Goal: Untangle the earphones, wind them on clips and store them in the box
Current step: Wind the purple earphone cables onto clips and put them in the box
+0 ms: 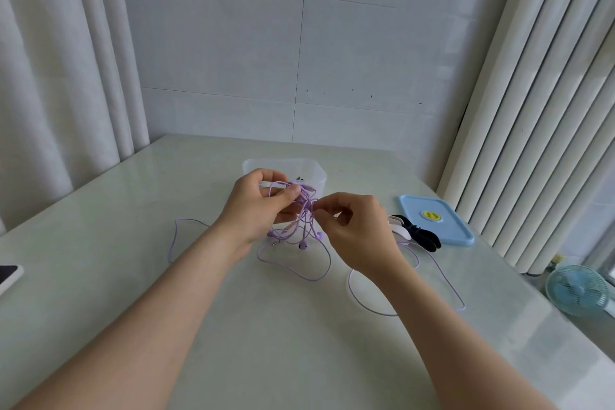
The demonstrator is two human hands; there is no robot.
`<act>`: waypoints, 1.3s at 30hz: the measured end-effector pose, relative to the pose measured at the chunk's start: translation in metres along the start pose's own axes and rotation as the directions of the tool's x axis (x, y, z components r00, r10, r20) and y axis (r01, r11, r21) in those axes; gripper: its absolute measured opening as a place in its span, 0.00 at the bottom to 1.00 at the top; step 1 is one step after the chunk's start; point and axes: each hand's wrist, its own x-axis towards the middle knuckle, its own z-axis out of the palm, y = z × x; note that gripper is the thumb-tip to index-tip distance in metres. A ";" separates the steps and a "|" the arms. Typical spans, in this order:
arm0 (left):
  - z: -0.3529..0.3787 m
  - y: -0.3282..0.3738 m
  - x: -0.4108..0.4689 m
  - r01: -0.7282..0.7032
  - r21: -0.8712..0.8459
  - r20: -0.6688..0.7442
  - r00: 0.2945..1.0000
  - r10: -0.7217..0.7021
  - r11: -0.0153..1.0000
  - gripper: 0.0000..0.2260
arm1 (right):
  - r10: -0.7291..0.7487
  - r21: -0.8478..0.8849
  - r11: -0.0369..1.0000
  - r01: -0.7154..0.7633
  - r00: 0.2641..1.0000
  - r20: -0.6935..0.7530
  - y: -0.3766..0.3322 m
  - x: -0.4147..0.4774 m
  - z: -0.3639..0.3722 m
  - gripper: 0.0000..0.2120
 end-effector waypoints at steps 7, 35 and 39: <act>0.006 0.002 0.000 0.080 -0.122 0.056 0.996 -0.073 0.989 0.08 | 0.028 0.135 0.991 -0.025 0.999 -0.019 0.000 -0.001 0.000 0.04; 0.010 0.009 -0.014 -0.064 0.100 0.097 0.994 0.054 0.993 0.10 | 0.139 0.364 0.921 -0.139 0.990 0.027 -0.005 -0.001 -0.004 0.03; 0.010 0.008 -0.015 -0.143 0.292 0.077 0.989 0.125 0.946 0.05 | 0.136 0.335 0.934 -0.128 0.991 -0.002 -0.002 0.000 -0.005 0.04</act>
